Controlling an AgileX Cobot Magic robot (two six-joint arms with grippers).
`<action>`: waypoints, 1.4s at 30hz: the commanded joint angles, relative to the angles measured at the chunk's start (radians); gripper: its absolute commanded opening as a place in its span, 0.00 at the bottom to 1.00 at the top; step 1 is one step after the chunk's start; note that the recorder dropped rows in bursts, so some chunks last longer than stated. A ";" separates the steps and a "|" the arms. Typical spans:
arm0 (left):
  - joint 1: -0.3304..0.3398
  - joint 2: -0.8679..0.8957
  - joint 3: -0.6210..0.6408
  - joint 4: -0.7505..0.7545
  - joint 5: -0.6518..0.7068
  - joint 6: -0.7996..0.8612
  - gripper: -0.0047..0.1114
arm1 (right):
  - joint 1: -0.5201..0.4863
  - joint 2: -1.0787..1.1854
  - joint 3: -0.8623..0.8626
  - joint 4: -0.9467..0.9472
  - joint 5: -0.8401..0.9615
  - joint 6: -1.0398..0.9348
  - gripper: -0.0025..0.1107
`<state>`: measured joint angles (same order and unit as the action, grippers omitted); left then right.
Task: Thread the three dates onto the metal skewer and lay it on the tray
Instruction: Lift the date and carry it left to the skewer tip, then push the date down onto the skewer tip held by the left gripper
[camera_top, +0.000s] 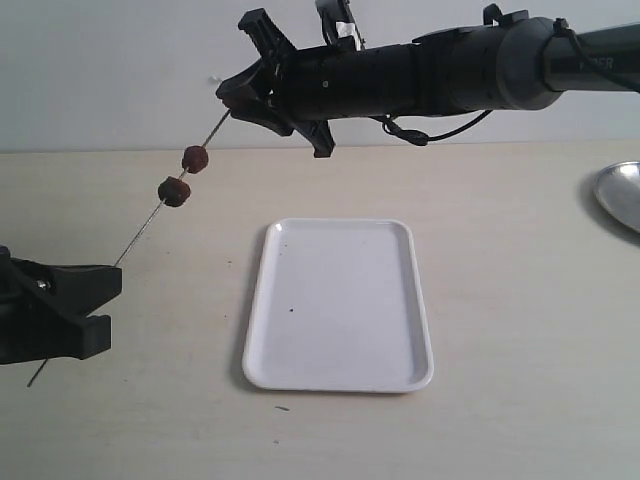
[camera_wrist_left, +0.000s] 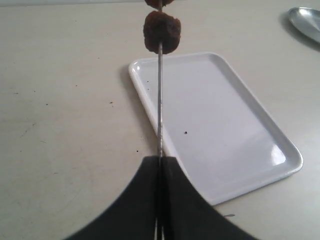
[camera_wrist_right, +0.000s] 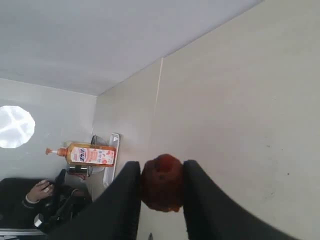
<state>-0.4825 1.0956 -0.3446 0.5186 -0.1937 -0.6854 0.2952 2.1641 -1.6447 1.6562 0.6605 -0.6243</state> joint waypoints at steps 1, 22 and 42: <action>-0.008 -0.004 0.003 0.002 -0.017 0.001 0.04 | -0.005 -0.011 0.000 0.013 0.029 -0.012 0.27; -0.006 -0.004 0.003 0.000 0.005 0.023 0.04 | -0.016 -0.011 0.000 0.020 0.073 -0.047 0.27; -0.006 -0.004 0.003 -0.004 -0.042 0.023 0.04 | -0.047 -0.011 0.000 -0.015 0.125 -0.066 0.27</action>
<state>-0.4825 1.0956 -0.3446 0.5186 -0.2035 -0.6656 0.2526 2.1641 -1.6447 1.6426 0.7610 -0.6763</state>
